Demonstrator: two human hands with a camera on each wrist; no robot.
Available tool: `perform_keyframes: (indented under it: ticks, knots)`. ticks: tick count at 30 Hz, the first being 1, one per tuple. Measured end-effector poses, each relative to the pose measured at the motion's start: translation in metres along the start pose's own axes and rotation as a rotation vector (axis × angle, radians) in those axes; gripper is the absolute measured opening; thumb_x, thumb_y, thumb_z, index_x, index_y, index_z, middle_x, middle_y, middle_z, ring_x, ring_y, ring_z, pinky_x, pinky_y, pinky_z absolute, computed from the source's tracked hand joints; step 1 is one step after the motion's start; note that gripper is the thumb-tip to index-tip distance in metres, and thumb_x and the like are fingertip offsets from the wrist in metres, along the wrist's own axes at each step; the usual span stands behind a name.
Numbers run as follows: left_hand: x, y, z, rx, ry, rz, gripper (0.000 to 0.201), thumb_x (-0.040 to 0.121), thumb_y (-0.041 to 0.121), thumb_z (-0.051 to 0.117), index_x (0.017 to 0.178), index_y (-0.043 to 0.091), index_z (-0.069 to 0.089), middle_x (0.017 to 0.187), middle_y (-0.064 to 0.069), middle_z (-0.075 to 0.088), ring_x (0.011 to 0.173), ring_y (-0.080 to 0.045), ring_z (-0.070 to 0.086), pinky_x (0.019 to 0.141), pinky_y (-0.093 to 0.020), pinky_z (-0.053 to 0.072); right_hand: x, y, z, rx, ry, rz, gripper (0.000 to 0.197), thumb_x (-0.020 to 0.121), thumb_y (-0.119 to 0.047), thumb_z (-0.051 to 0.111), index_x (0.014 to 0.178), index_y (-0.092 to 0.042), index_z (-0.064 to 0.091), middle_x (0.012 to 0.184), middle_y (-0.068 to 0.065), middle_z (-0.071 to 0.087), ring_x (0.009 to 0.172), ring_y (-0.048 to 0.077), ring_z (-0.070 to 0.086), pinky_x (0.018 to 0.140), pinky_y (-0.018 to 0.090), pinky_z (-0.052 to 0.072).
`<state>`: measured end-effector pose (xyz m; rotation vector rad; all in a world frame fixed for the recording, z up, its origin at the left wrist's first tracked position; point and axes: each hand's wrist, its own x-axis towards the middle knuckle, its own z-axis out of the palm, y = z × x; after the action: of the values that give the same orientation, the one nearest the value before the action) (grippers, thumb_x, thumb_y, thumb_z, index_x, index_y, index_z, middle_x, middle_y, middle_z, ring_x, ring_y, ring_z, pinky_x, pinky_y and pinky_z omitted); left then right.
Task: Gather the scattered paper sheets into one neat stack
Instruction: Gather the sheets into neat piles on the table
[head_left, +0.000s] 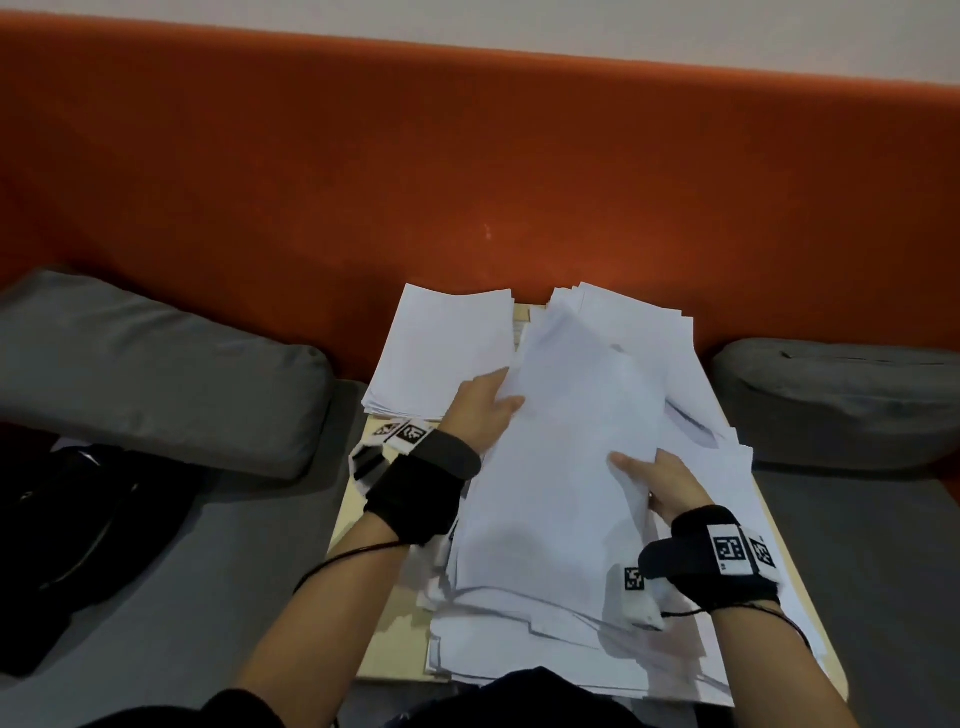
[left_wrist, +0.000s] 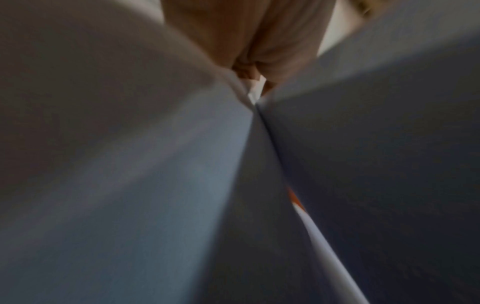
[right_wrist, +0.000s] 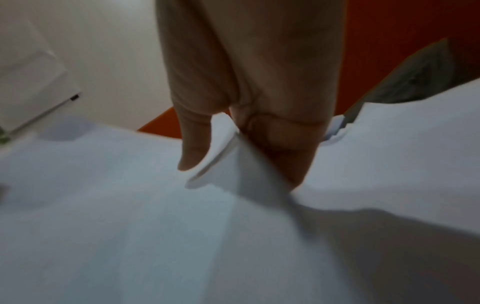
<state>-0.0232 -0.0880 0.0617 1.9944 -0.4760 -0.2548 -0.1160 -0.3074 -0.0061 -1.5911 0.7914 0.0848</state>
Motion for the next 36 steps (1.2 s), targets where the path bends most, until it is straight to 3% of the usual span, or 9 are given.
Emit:
perform_keyframes:
  ticks: [5,9,12,16,20,24,29,33,36]
  knots:
    - [-0.005,0.052,-0.029,-0.024,0.044,0.214,0.032,0.093,0.01,0.052,0.125,0.006,0.056,0.118,-0.011,0.064,0.108,-0.028,0.06,0.097,-0.037,0.048,-0.005,-0.034,0.001,0.169,0.007,-0.189,0.021,0.082,-0.018,0.068,0.1,-0.016,0.056,0.107,0.015,0.062,0.103,0.027,0.062,0.081,0.036,0.051]
    - [-0.009,0.074,-0.049,-0.172,0.052,0.364,0.032,0.092,0.005,0.052,0.124,0.009,0.055,0.107,0.003,0.063,0.095,-0.006,0.063,0.086,-0.021,0.052,-0.021,-0.073,0.007,0.2,0.06,-0.368,0.007,0.088,-0.006,0.059,0.084,-0.004,0.054,0.067,-0.005,0.062,0.06,0.001,0.062,0.06,0.014,0.048]
    - [-0.003,0.074,-0.058,-0.315,0.116,0.429,0.034,0.089,0.009,0.052,0.122,0.018,0.048,0.106,0.011,0.06,0.087,0.013,0.059,0.082,-0.011,0.048,-0.039,-0.101,0.011,0.137,0.071,-0.535,0.031,0.091,0.002,0.052,0.065,-0.015,0.048,0.037,-0.016,0.053,0.038,-0.006,0.05,0.046,0.003,0.038]
    - [0.006,0.058,-0.053,-0.356,0.235,0.385,0.041,0.088,0.012,0.053,0.128,0.004,0.046,0.112,-0.003,0.06,0.099,-0.005,0.059,0.085,-0.013,0.049,-0.04,-0.114,0.007,0.238,0.057,-0.645,0.016,0.078,-0.004,0.069,0.09,-0.012,0.064,0.073,-0.013,0.071,0.071,0.001,0.066,0.068,0.013,0.05]
    - [0.01,0.036,-0.041,-0.332,0.391,0.38,0.04,0.089,0.01,0.051,0.126,-0.004,0.045,0.115,0.001,0.055,0.094,0.013,0.057,0.085,-0.002,0.042,-0.043,-0.116,0.019,0.245,0.112,-0.681,0.017,0.078,-0.002,0.07,0.088,-0.014,0.065,0.08,-0.009,0.068,0.065,-0.007,0.065,0.061,0.009,0.05]
    - [0.008,0.032,-0.038,-0.332,0.483,0.408,0.039,0.088,0.01,0.051,0.123,-0.008,0.045,0.108,0.007,0.053,0.092,0.006,0.054,0.083,-0.001,0.043,-0.042,-0.116,0.03,0.238,0.181,-0.766,0.02,0.083,-0.007,0.067,0.102,-0.008,0.062,0.089,-0.008,0.065,0.071,-0.009,0.064,0.067,0.008,0.05]
    - [0.005,0.009,-0.04,-0.379,0.363,0.199,0.039,0.078,0.027,0.065,0.113,0.022,0.048,0.101,0.007,0.06,0.096,-0.013,0.061,0.085,-0.02,0.05,-0.03,-0.093,0.036,0.094,0.124,-0.65,0.033,0.077,-0.009,0.073,0.108,-0.005,0.061,0.095,0.002,0.067,0.075,-0.004,0.064,0.064,0.009,0.052]
    - [0.0,-0.024,-0.031,-0.272,0.239,-0.018,0.038,0.089,0.005,0.057,0.126,0.001,0.048,0.121,-0.016,0.059,0.114,-0.032,0.056,0.09,-0.027,0.044,-0.019,-0.057,0.042,-0.133,-0.023,-0.383,0.031,0.079,-0.006,0.071,0.108,-0.003,0.063,0.101,0.011,0.066,0.092,0.026,0.065,0.068,0.021,0.052]
    - [-0.003,-0.021,-0.034,-0.285,0.277,0.022,0.034,0.09,0.003,0.054,0.124,-0.001,0.05,0.121,-0.015,0.059,0.11,-0.027,0.057,0.091,-0.023,0.044,-0.021,-0.056,0.041,-0.12,0.019,-0.391,0.019,0.082,-0.003,0.067,0.101,-0.004,0.064,0.1,0.015,0.066,0.088,0.026,0.064,0.068,0.021,0.05]
